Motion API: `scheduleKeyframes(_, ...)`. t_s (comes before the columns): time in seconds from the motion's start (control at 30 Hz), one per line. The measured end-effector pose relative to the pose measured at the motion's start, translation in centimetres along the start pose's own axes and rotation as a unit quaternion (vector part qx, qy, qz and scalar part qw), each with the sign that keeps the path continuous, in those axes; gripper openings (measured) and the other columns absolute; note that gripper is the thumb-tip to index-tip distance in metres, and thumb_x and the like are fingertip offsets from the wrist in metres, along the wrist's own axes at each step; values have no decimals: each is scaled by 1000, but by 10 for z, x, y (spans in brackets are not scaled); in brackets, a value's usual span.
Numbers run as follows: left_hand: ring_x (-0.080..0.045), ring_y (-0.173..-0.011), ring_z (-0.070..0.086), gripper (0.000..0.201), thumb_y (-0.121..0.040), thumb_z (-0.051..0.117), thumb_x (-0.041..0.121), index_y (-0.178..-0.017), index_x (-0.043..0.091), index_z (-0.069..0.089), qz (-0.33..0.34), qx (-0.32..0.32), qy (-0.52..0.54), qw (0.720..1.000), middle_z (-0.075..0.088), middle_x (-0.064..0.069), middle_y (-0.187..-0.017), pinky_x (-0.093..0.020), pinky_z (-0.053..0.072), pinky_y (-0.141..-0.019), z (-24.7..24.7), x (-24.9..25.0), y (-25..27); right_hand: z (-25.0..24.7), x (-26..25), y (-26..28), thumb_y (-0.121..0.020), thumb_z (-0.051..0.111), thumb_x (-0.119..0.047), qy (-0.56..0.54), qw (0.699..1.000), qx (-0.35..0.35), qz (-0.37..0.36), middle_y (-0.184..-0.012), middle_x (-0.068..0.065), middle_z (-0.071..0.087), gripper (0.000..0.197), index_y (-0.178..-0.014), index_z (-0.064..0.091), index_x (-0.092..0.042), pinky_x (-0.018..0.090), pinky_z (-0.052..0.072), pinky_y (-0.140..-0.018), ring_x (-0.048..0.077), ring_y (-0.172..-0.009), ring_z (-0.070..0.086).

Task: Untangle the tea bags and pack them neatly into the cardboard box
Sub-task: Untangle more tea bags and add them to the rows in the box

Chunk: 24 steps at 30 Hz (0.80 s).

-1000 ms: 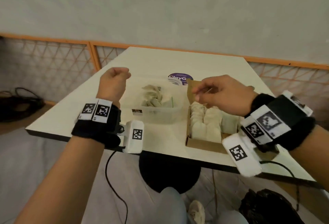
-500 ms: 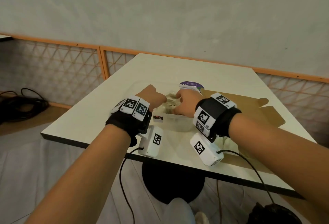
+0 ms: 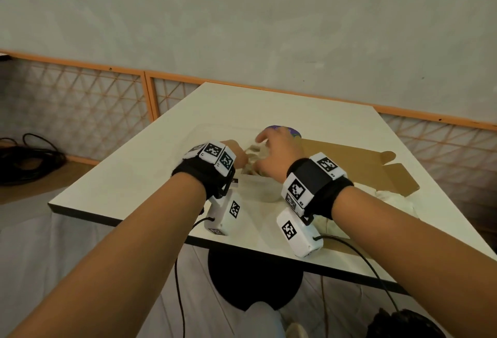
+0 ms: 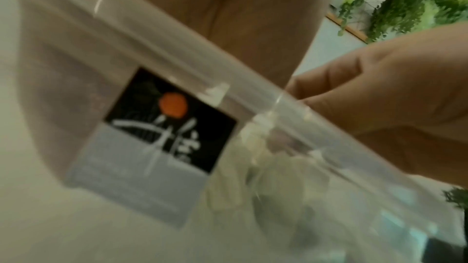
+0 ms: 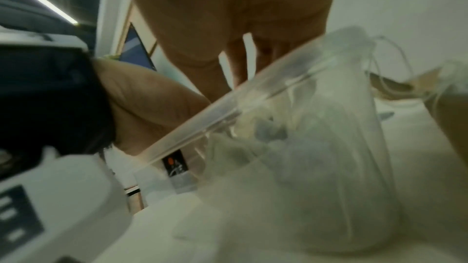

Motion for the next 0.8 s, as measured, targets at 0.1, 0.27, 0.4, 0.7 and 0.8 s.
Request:
scheduleKeyframes(0.1, -29, -104, 63, 20, -92, 54, 14, -105, 0, 62, -13, -20, 46, 999, 65, -15, -110, -33, 49, -84, -3, -7, 0, -5, 6, 4, -79, 67, -16, 60, 998, -16, 21, -127, 11, 45, 56, -129, 43, -11, 30, 44, -89, 26, -112, 50)
scheduleKeyframes(0.27, -24, -62, 46, 15, -76, 62, 7, -64, 6, 52, -56, -70, 206, 974, 50, -10, -66, -26, 37, -62, 7, -20, 4, 10, 9, 6, -84, 64, -23, 114, 989, -92, 33, -125, 9, 54, 45, -126, 52, -10, 26, 41, -83, 24, -110, 53)
scheduleKeyframes(0.4, -22, -73, 56, 6, -85, 61, 13, -82, 8, 58, -52, -76, 316, 944, 62, -13, -90, -32, 50, -74, 11, -16, 3, -2, 18, 5, -75, 73, -32, 67, 995, -47, 54, -131, 12, 38, 49, -118, 59, -15, 34, 44, -95, 31, -114, 49)
scheduleKeyframes(0.7, -35, -108, 59, 34, -91, 59, 22, -117, 0, 57, -12, -96, 496, 863, 59, -19, -125, -44, 49, -93, 8, -3, -2, -14, 8, 9, -84, 64, -31, -61, 998, -16, -13, -120, 2, 54, 54, -131, 39, -21, 27, 40, -89, 23, -108, 54)
scheduleKeyframes(0.8, -33, -105, 58, 22, -99, 47, 20, -109, 6, 60, -1, -141, 532, 835, 60, -17, -116, -43, 45, -95, 15, -1, 0, -17, 4, 6, -90, 54, -42, -77, 997, -14, -19, -125, 3, 53, 52, -136, 36, -27, 25, 36, -91, 22, -114, 51)
Point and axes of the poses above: each hand's wrist, its own y-axis away from the middle knuckle, its own z-axis out of the palm, x = y × z, the point moved 10 cm from there along -y, towards the middle knuckle
